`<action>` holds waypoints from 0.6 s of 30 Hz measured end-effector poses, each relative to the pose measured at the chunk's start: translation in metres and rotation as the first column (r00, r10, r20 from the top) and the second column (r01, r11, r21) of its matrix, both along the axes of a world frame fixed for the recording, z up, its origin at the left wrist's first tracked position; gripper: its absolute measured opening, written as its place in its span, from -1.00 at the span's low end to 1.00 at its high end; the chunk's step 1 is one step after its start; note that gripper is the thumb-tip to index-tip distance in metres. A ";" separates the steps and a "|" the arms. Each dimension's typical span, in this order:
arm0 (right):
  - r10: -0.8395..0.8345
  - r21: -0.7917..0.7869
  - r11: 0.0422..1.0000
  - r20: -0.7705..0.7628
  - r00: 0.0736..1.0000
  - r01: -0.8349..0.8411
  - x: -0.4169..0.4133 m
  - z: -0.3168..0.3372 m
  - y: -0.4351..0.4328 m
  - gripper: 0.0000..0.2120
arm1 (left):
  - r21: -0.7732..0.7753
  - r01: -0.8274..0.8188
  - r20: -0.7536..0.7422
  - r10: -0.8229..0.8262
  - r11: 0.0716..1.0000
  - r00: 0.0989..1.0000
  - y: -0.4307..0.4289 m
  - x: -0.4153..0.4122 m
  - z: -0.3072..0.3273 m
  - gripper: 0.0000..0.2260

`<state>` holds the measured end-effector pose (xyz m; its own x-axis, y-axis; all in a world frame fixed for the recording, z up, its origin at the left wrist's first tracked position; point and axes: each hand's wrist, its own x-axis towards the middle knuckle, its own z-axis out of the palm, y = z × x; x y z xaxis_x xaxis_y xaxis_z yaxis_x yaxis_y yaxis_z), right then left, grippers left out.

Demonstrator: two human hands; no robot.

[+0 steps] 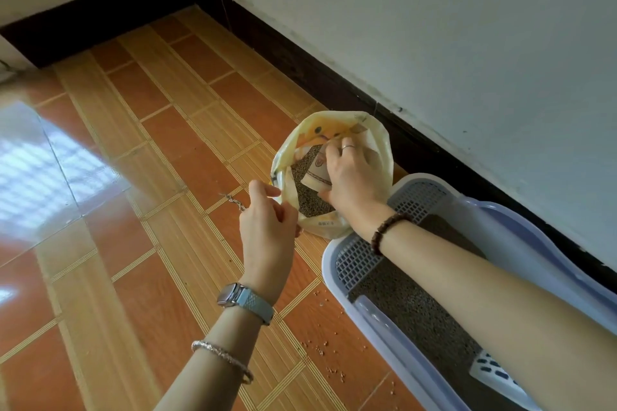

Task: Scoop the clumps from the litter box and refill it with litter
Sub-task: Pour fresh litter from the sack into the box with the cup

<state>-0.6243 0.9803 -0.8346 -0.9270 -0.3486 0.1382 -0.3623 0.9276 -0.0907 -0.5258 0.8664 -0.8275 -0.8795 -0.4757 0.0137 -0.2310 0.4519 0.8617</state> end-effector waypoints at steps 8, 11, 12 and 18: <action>-0.025 -0.268 0.954 0.364 0.931 0.130 0.002 -0.006 -0.006 -0.30 | -0.034 0.011 -0.008 -0.011 0.999 1.000 -0.001 0.000 -0.003 -0.81; -0.010 -0.317 0.932 0.460 0.888 0.174 0.001 -0.003 0.001 -0.35 | -0.043 0.011 -0.012 -0.012 0.999 1.000 0.000 0.000 -0.002 -0.81; -0.004 -0.327 0.927 0.482 0.876 0.183 -0.001 -0.002 0.003 -0.36 | -0.048 0.010 -0.010 -0.010 0.999 1.000 0.000 0.000 -0.001 -0.81; 0.020 -0.359 0.890 0.646 0.763 0.281 -0.009 0.020 0.017 -0.39 | -0.072 0.015 0.012 -0.014 0.997 1.000 0.000 0.000 0.002 -0.81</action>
